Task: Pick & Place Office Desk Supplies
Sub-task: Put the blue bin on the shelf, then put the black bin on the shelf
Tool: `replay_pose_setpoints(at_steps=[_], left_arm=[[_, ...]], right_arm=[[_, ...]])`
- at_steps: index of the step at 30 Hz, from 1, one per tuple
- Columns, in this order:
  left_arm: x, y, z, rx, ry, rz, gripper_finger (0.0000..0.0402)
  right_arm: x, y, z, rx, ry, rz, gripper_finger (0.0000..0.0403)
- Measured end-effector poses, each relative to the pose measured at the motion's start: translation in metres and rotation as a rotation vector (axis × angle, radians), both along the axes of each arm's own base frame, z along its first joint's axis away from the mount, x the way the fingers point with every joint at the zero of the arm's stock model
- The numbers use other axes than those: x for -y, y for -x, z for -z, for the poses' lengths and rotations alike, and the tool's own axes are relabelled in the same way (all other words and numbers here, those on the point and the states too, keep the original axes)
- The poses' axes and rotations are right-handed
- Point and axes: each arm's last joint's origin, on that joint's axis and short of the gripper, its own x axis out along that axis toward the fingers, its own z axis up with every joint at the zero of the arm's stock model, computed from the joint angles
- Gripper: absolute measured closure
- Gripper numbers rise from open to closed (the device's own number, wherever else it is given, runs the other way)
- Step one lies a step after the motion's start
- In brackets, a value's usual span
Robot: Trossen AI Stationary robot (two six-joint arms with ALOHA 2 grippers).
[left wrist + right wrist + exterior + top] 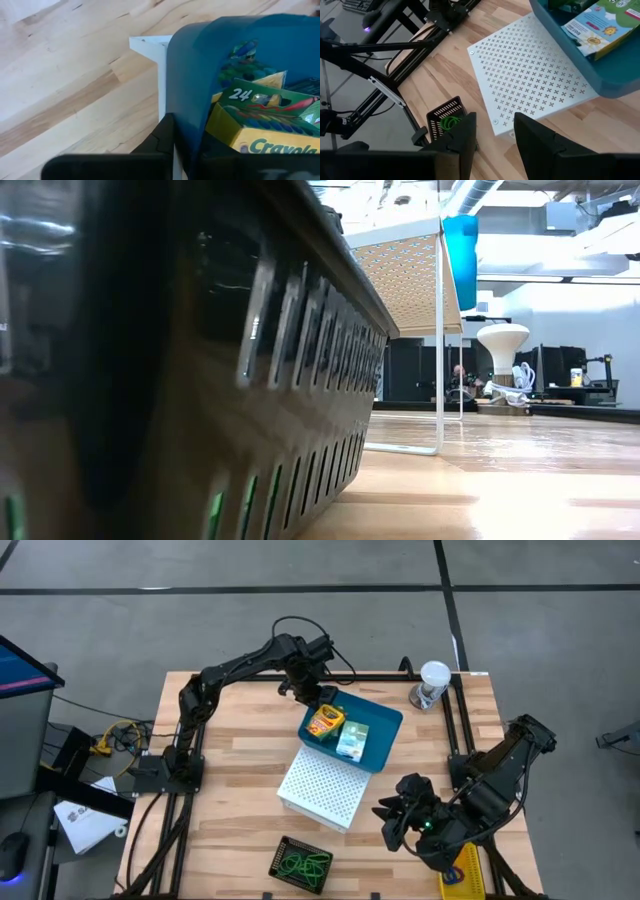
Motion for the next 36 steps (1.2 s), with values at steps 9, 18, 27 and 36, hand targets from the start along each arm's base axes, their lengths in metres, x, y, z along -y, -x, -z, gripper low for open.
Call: replay_pose_setpoints(at_steps=[9, 18, 27, 36], left_arm=[[0.000, 0.000, 0.000, 0.014, -0.001, 0.029, 0.0352], [-0.001, -0.002, -0.005, 0.059, -0.027, 0.030, 0.0285], [-0.006, 0.010, -0.025, 0.118, -0.077, 0.031, 0.0236], [0.005, 0.037, -0.066, 0.213, -0.118, 0.108, 0.0215]], right_arm=[[0.000, 0.000, 0.000, 0.000, 0.001, 0.000, 0.0273], [0.000, 0.000, 0.000, 0.009, 0.005, 0.006, 0.0273], [0.000, 0.000, 0.000, 0.012, -0.003, 0.013, 0.0273], [0.000, 0.000, 0.000, 0.013, -0.007, 0.016, 0.0273]])
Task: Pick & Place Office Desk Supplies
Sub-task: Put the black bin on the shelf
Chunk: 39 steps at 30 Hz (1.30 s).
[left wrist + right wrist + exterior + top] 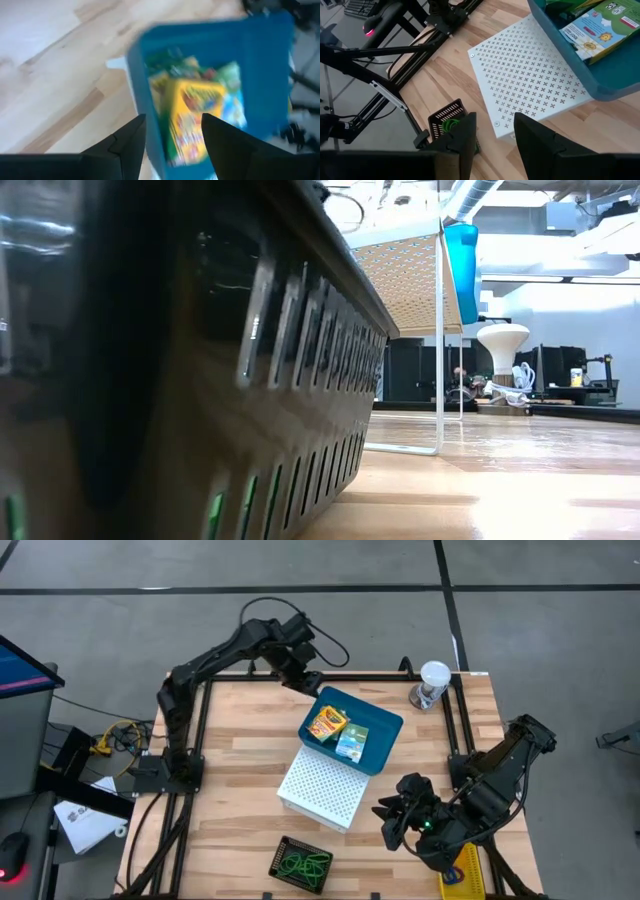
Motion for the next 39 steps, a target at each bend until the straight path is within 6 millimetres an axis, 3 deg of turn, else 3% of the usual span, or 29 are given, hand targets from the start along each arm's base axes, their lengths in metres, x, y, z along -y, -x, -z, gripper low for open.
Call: replay_pose_setpoints(at_steps=[7, 9, 14, 18, 23, 31, 35, 39], left_arm=[[0.050, 0.045, -0.044, -0.013, -0.102, 0.289, 0.0226], [0.069, 0.059, -0.055, -0.044, -0.133, 0.359, 0.0230], [0.127, 0.092, -0.082, 0.072, -0.222, 0.499, 0.0237], [0.174, 0.120, -0.076, 0.028, -0.169, 0.516, 0.0238], [0.235, 0.150, -0.050, -0.025, -0.067, 0.457, 0.0236], [0.328, 0.168, 0.033, -0.017, 0.044, 0.238, 0.0235], [0.355, 0.168, 0.085, -0.023, 0.083, 0.073, 0.0236], [0.368, 0.158, 0.129, -0.032, 0.103, -0.010, 0.0239]], right_arm=[[-0.001, -0.001, -0.001, 0.011, -0.012, -0.001, 0.0273], [-0.001, -0.001, -0.001, 0.013, -0.014, 0.000, 0.0273], [-0.001, -0.001, -0.001, 0.017, -0.018, 0.000, 0.0273], [-0.003, -0.002, -0.001, 0.027, -0.027, -0.001, 0.0273], [-0.004, -0.003, -0.003, 0.047, -0.044, -0.001, 0.0273], [-0.006, -0.005, -0.004, 0.077, -0.066, 0.003, 0.0273], [-0.008, -0.008, -0.005, 0.112, -0.067, 0.019, 0.0273], [-0.008, -0.008, -0.005, 0.117, -0.078, 0.032, 0.0273]])
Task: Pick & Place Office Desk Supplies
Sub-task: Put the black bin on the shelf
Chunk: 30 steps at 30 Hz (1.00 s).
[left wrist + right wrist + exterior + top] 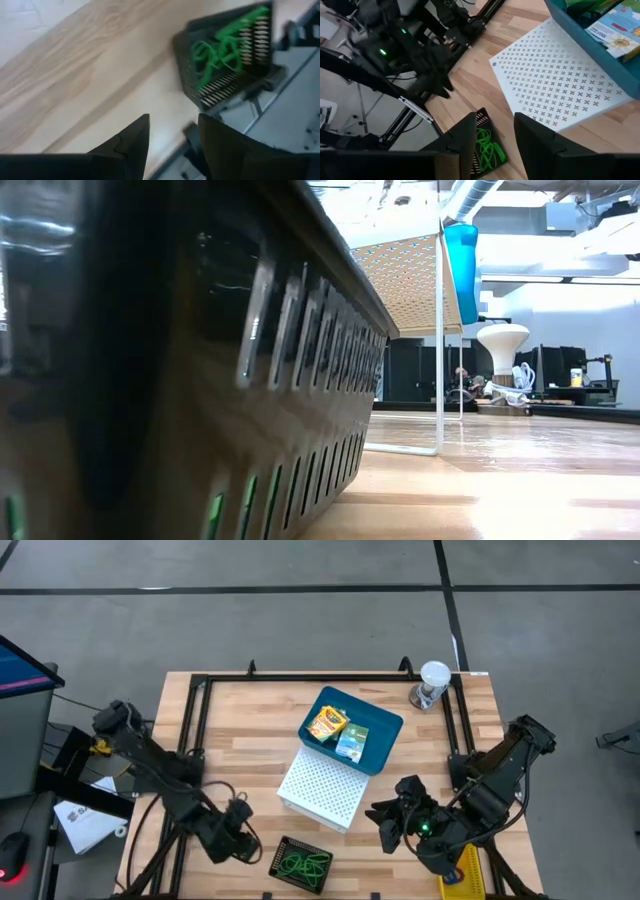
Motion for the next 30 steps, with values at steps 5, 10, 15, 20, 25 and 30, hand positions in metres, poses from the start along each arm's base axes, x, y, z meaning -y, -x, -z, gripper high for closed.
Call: replay_pose_setpoints(at_steps=[5, 10, 15, 20, 25, 30], left_arm=[[0.005, -0.023, 0.035, -0.018, -0.012, -0.078, 0.0243], [0.009, -0.046, 0.053, 0.023, 0.013, -0.096, 0.0244], [0.009, -0.053, 0.057, 0.038, 0.027, -0.106, 0.0244], [0.010, -0.053, 0.057, 0.044, 0.038, -0.102, 0.0244], [0.011, -0.053, 0.056, 0.039, 0.052, -0.094, 0.0244], [0.014, -0.056, 0.059, 0.037, 0.087, -0.077, 0.0244]], right_arm=[[0.000, 0.000, 0.000, 0.001, -0.005, 0.004, 0.0273], [0.000, 0.000, 0.000, 0.001, -0.015, 0.005, 0.0273], [-0.002, 0.001, 0.000, 0.001, -0.019, -0.002, 0.0273], [-0.002, 0.001, 0.000, -0.002, -0.017, -0.008, 0.0273], [-0.002, 0.002, 0.000, -0.008, -0.008, -0.011, 0.0273], [-0.002, 0.003, 0.001, -0.016, 0.001, -0.016, 0.0273]])
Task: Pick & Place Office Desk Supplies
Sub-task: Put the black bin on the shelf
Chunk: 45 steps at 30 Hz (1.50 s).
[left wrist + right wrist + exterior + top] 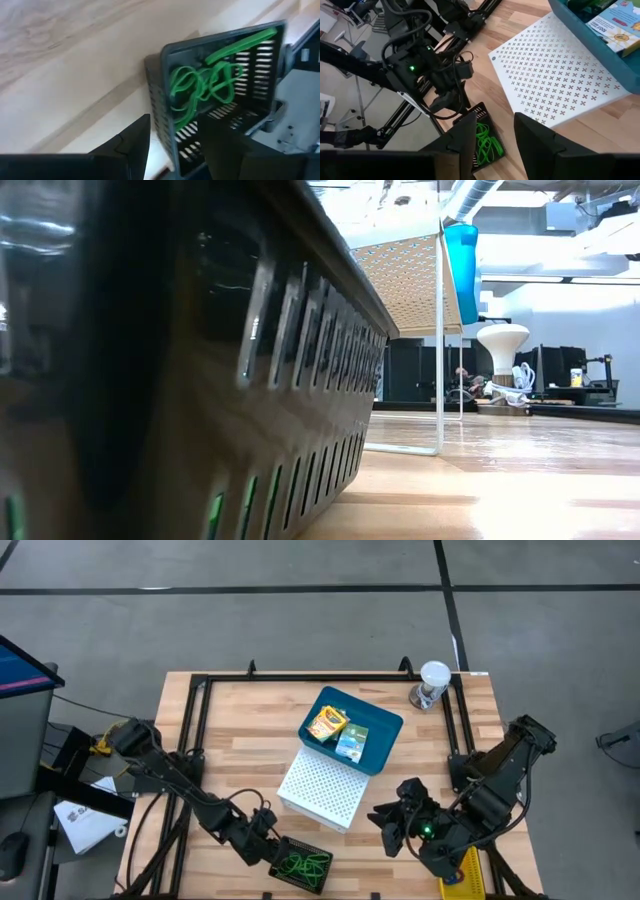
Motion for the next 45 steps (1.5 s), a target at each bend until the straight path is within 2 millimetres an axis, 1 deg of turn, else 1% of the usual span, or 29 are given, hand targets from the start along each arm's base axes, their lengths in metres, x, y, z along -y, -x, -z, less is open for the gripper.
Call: replay_pose_setpoints(at_steps=[8, 11, 14, 16, 18, 19, 21, 24, 27, 31, 36, 41, 45], left_arm=[[0.007, -0.008, 0.021, -0.032, 0.022, 0.017, 0.0244], [0.007, -0.009, 0.029, -0.060, 0.018, 0.004, 0.0256], [0.007, -0.009, 0.033, -0.075, 0.014, -0.008, 0.0290], [0.007, -0.009, 0.034, -0.076, 0.005, -0.011, 0.0326], [0.007, -0.009, 0.035, -0.073, -0.007, -0.008, 0.0372], [0.006, -0.009, 0.034, -0.072, -0.012, -0.008, 0.0386], [0.005, -0.008, 0.032, -0.071, -0.021, -0.012, 0.0393], [0.003, -0.004, 0.022, -0.065, -0.016, -0.007, 0.0399], [-0.001, 0.004, 0.006, -0.069, -0.025, 0.007, 0.0400], [-0.013, 0.019, -0.025, -0.029, -0.058, 0.063, 0.0400], [-0.034, 0.041, -0.062, 0.033, -0.106, 0.151, 0.0401], [-0.057, 0.061, -0.085, 0.036, -0.131, 0.156, 0.0401], [-0.071, 0.070, -0.095, 0.034, -0.121, 0.081, 0.0401]], right_arm=[[0.001, 0.000, 0.000, -0.005, 0.008, 0.002, 0.0273], [-0.001, 0.002, 0.000, -0.006, 0.009, -0.003, 0.0273], [-0.001, 0.002, 0.000, -0.006, 0.009, -0.005, 0.0273], [-0.001, 0.002, 0.000, -0.006, 0.009, -0.005, 0.0273], [-0.001, 0.002, 0.000, -0.006, 0.008, -0.005, 0.0273], [-0.001, 0.002, 0.000, -0.006, 0.009, -0.005, 0.0273], [-0.001, 0.002, 0.000, -0.006, 0.008, -0.005, 0.0273], [-0.001, 0.002, 0.000, -0.005, 0.008, -0.004, 0.0273], [-0.001, 0.002, 0.000, -0.005, 0.007, -0.005, 0.0273], [-0.002, 0.003, 0.000, -0.005, 0.005, -0.011, 0.0273], [-0.005, 0.006, 0.000, -0.008, 0.007, -0.023, 0.0273], [-0.005, 0.007, 0.001, -0.012, 0.011, -0.027, 0.0273], [-0.005, 0.007, 0.001, -0.012, 0.011, -0.027, 0.0273]])
